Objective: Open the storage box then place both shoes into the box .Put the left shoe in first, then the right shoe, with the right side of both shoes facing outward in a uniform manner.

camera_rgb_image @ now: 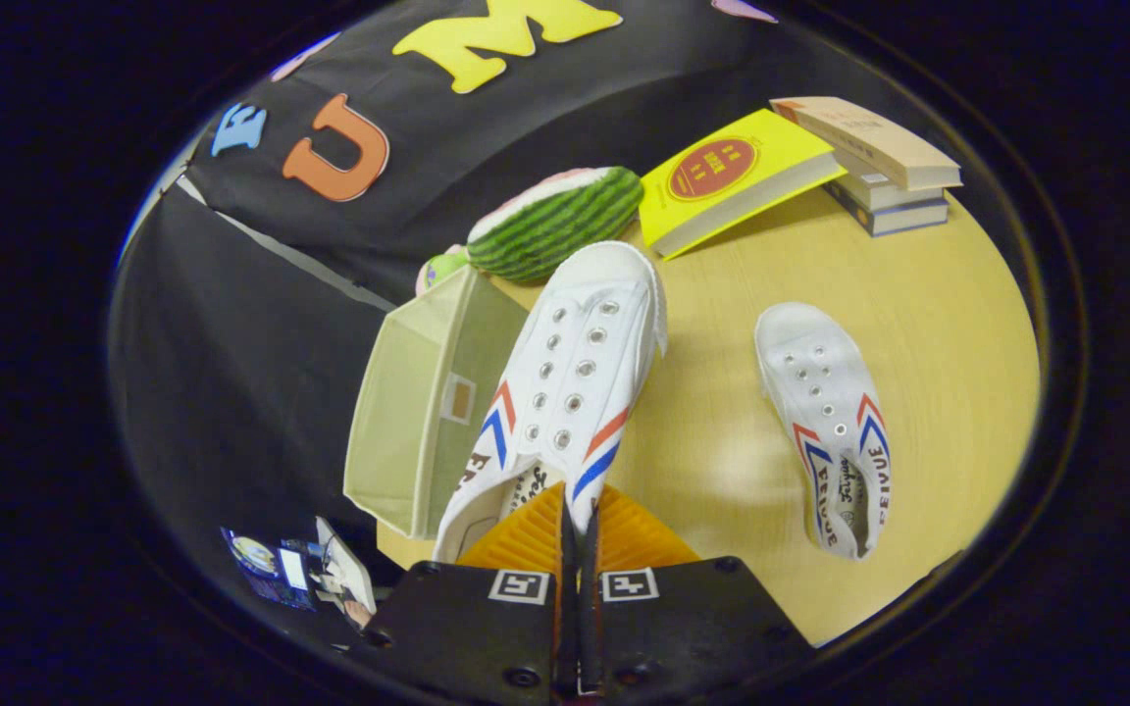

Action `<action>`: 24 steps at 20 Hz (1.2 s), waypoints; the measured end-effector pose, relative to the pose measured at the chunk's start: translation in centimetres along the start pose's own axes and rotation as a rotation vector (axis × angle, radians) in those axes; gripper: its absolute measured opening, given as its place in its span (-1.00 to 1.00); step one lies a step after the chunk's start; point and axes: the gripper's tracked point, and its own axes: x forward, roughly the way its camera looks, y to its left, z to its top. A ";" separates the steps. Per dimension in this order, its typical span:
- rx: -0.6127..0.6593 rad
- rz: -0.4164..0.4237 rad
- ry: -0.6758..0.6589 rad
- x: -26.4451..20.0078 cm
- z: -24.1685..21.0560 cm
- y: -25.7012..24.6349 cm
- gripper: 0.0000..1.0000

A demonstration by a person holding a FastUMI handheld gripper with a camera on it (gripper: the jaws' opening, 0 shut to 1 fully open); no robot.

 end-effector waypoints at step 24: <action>-0.117 0.012 -0.021 13.8 -1.3 18.6 -0.87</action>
